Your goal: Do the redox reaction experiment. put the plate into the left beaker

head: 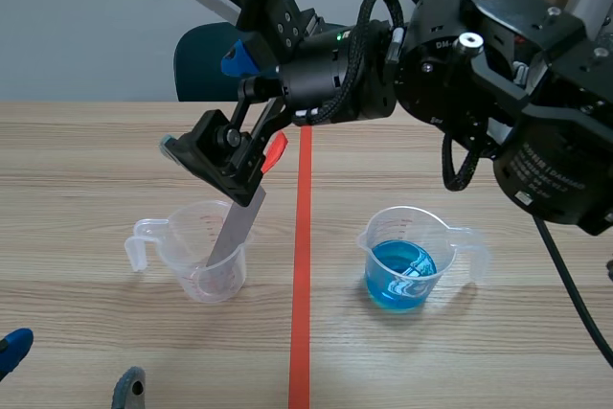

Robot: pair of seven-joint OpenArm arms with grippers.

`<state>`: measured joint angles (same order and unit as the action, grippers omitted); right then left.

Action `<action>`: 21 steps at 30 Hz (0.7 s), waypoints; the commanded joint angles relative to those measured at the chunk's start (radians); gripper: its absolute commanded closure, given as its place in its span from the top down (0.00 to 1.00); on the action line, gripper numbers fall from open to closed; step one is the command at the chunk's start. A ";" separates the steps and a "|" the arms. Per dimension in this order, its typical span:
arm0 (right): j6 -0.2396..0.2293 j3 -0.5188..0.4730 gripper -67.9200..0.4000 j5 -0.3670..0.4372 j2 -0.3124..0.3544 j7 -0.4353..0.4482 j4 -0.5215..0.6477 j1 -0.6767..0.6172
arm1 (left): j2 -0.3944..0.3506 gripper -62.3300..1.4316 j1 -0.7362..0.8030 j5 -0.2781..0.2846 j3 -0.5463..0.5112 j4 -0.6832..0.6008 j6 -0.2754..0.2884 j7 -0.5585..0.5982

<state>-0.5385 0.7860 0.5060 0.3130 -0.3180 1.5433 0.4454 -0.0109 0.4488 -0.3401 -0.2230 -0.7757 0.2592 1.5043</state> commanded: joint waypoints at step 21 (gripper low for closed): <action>0.133 -0.320 1.00 0.000 0.149 0.113 0.378 -0.198 | -0.001 1.00 -0.003 0.006 -0.002 -0.004 -0.002 0.017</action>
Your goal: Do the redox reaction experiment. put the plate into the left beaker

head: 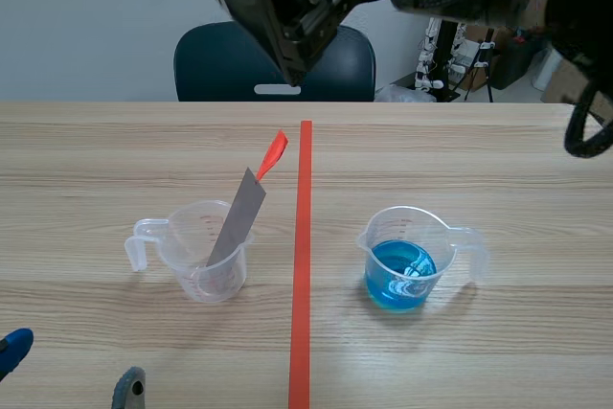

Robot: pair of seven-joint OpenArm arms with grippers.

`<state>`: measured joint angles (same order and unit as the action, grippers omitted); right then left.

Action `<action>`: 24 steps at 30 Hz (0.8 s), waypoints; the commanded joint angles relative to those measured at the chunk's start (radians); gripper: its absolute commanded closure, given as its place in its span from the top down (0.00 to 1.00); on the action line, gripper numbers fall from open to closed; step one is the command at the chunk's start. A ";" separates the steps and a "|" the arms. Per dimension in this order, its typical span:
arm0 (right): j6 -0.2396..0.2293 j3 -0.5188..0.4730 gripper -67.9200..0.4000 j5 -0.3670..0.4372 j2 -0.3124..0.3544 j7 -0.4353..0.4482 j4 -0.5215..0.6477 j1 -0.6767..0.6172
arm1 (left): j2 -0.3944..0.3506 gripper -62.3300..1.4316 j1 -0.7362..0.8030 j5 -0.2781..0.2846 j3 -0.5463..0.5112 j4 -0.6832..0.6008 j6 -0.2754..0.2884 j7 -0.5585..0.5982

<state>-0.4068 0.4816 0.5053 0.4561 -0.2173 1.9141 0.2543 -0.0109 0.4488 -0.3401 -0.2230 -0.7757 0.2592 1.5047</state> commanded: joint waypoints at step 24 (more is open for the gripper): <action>0.048 -0.591 1.00 -0.042 0.113 0.323 0.152 -0.695 | -0.010 1.00 0.076 0.007 -0.002 -0.005 -0.002 0.025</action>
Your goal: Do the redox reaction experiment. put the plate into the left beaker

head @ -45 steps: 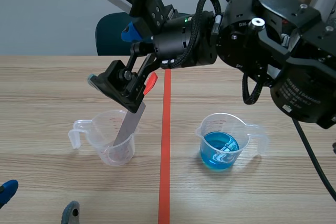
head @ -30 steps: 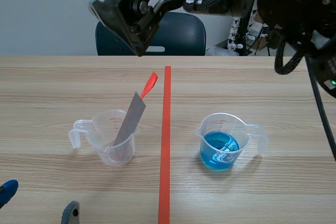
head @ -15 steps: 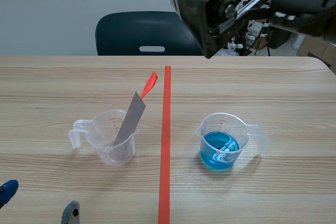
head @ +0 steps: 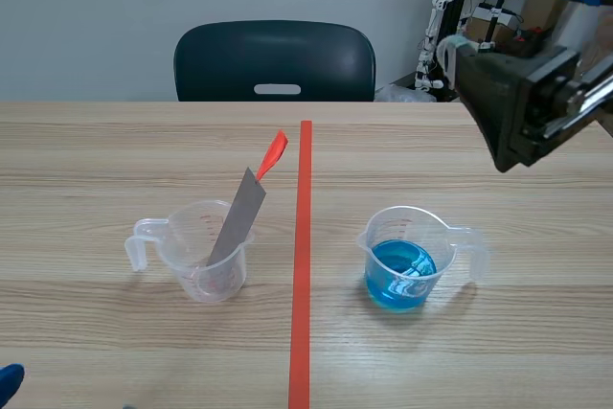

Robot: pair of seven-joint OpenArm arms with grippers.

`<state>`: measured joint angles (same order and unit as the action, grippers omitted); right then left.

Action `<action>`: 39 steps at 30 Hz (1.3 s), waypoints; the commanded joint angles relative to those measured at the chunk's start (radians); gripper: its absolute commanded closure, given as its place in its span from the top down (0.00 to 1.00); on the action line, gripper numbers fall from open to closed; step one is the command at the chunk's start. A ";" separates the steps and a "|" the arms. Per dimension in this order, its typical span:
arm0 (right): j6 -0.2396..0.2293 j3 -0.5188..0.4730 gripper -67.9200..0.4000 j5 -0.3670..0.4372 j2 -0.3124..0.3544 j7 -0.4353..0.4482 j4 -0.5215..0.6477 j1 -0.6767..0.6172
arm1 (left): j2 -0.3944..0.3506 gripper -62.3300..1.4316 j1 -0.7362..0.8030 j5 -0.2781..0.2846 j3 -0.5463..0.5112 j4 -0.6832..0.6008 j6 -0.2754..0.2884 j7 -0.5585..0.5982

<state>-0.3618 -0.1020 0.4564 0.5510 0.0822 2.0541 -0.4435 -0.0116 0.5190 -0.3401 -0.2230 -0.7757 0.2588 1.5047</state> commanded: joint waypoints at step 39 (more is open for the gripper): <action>0.108 -0.354 1.00 0.018 0.177 0.257 0.205 -0.770 | -0.008 1.00 -0.007 0.006 -0.002 -0.019 -0.047 0.024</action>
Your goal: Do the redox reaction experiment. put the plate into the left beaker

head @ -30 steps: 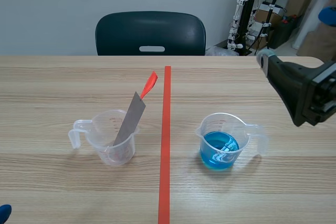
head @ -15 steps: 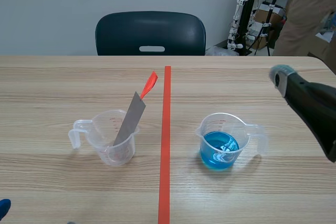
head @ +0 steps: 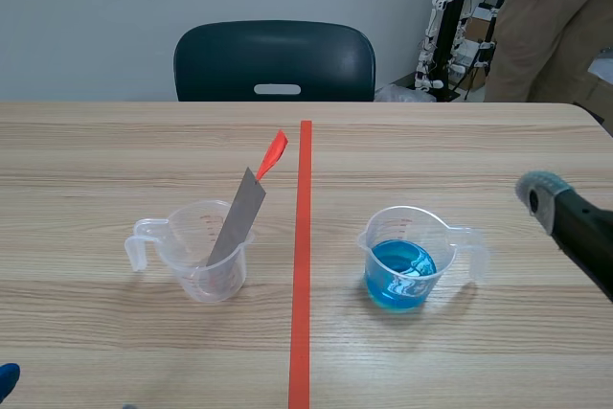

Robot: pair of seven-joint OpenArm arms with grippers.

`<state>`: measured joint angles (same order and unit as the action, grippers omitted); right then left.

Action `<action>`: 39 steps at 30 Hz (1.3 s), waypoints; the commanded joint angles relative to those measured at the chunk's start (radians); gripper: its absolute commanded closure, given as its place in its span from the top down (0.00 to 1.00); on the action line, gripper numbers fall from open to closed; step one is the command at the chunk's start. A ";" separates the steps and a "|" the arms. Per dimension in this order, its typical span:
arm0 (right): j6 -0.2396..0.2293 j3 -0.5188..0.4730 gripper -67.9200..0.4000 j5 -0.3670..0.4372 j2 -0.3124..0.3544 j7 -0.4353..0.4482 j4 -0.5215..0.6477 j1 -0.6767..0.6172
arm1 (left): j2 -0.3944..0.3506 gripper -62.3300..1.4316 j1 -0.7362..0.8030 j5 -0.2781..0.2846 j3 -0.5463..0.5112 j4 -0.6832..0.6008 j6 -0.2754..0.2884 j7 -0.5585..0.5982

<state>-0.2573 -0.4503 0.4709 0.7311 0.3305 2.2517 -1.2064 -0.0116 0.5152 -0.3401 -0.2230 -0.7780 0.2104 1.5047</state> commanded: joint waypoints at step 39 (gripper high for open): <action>-0.071 -0.002 1.00 -0.014 0.126 -0.038 0.008 -0.023 | -0.008 1.00 -0.003 0.006 -0.002 -0.016 0.002 0.021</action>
<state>-0.3332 -0.4496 0.4461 0.8536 0.2852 2.2517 -1.2392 -0.0116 0.5152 -0.3397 -0.2230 -0.7780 0.2104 1.5047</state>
